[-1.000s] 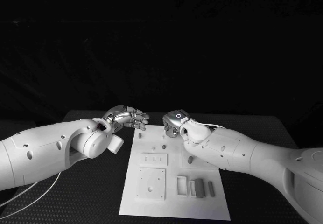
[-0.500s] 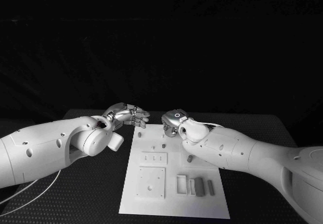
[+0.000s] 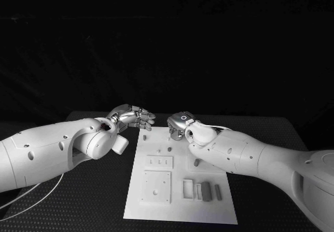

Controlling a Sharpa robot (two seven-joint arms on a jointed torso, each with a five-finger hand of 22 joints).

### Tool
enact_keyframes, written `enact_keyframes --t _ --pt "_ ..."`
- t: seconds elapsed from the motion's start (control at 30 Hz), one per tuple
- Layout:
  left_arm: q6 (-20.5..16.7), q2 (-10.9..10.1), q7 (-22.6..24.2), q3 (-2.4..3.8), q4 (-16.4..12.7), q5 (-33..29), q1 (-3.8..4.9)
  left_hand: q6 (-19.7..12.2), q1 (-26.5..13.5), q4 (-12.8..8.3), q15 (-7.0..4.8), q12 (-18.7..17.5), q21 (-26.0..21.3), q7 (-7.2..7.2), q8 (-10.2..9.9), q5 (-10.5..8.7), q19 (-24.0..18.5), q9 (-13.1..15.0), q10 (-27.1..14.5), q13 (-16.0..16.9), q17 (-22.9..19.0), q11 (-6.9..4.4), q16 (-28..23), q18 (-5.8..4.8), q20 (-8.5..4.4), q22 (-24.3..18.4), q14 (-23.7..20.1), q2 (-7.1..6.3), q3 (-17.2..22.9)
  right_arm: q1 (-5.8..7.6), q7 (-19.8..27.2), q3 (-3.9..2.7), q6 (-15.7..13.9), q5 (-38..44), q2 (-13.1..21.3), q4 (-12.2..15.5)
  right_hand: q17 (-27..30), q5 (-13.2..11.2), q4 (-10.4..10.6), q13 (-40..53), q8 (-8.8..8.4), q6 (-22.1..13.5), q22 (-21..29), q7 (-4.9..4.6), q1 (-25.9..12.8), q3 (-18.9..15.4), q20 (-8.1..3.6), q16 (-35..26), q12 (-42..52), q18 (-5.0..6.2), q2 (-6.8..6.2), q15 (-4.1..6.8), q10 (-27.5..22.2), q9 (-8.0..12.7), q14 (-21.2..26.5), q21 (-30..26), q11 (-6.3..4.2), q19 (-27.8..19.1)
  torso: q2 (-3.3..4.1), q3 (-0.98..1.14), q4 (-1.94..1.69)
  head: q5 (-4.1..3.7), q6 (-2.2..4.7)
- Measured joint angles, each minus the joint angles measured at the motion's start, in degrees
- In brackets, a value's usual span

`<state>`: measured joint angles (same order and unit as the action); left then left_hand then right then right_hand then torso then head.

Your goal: Assemble the parts on the task board

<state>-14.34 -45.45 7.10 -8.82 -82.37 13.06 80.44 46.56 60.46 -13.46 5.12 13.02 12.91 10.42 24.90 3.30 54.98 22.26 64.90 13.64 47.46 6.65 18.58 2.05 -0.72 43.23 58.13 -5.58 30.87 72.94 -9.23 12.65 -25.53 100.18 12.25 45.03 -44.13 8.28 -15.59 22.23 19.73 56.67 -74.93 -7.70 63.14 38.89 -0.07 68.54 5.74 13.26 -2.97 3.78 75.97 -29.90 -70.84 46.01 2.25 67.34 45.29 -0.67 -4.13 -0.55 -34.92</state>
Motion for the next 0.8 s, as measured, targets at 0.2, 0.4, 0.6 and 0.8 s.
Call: enact_keyframes --t 0.2,0.4,0.6,0.8 --pt "0.0 0.2 0.0 0.0 0.1 0.0 0.01 0.0 0.0 0.0 0.0 0.0 0.0 0.0 0.0 0.0 0.0 0.0 0.0 0.0 0.1 0.0 0.0 0.0 0.0 0.0 0.0 0.0 0.0 0.0 0.2 0.0 0.3 -0.2 -0.4 -0.7 0.0 0.0 0.0 0.1 0.0 0.0 0.0 0.0 -0.1 0.0 -0.1 0.0 0.0 0.01 -0.08 -0.01 0.0 0.0 0.0 0.0 0.0 -0.1 -0.03 -0.01 -0.02 -0.07 -0.05" --pt "0.0 0.3 0.0 0.0 0.1 0.0 0.04 0.0 0.0 0.0 0.0 0.0 0.0 0.0 0.0 0.0 0.0 0.0 0.0 0.1 0.1 0.0 0.0 0.0 0.0 0.0 0.0 0.0 0.0 0.04 0.4 -0.03 0.3 -0.6 -0.5 -1.5 0.2 0.0 0.1 0.1 0.0 0.0 0.0 0.0 -0.2 0.1 -0.11 0.0 -0.4 0.01 -0.23 -0.01 0.0 0.0 0.0 0.0 0.0 -0.3 -0.04 -0.01 -0.03 -0.15 -0.06" --pt "0.0 0.3 0.0 0.0 0.0 0.0 0.11 0.0 0.0 0.0 0.0 0.0 0.0 0.0 0.0 0.0 0.0 0.0 0.0 0.1 0.1 0.0 0.0 0.0 0.0 0.0 0.0 0.0 0.0 0.04 0.7 -0.03 0.3 -1.0 -0.7 -1.6 0.4 0.0 0.1 0.2 0.0 0.0 0.0 0.01 -0.2 0.1 -0.12 0.0 -0.7 0.01 -0.23 -0.2 0.0 0.0 0.2 0.0 0.02 -0.3 -0.03 0.0 -0.01 -0.12 -0.1" --pt "0.0 0.3 -0.1 0.0 0.1 0.0 0.13 0.0 0.0 0.0 0.0 0.0 0.0 0.0 0.0 0.0 0.0 0.0 0.0 0.1 0.2 0.0 -0.2 0.0 0.0 0.0 0.0 0.0 0.0 0.01 1.0 0.0 0.3 -1.6 -0.8 -1.5 0.7 -0.1 0.1 0.3 -0.06 0.0 0.0 0.02 -0.2 0.1 -0.29 -0.3 -1.1 -0.01 -0.24 -0.23 -0.4 0.0 0.7 0.0 0.42 -0.8 -0.03 -0.01 -0.01 -0.03 -0.21"
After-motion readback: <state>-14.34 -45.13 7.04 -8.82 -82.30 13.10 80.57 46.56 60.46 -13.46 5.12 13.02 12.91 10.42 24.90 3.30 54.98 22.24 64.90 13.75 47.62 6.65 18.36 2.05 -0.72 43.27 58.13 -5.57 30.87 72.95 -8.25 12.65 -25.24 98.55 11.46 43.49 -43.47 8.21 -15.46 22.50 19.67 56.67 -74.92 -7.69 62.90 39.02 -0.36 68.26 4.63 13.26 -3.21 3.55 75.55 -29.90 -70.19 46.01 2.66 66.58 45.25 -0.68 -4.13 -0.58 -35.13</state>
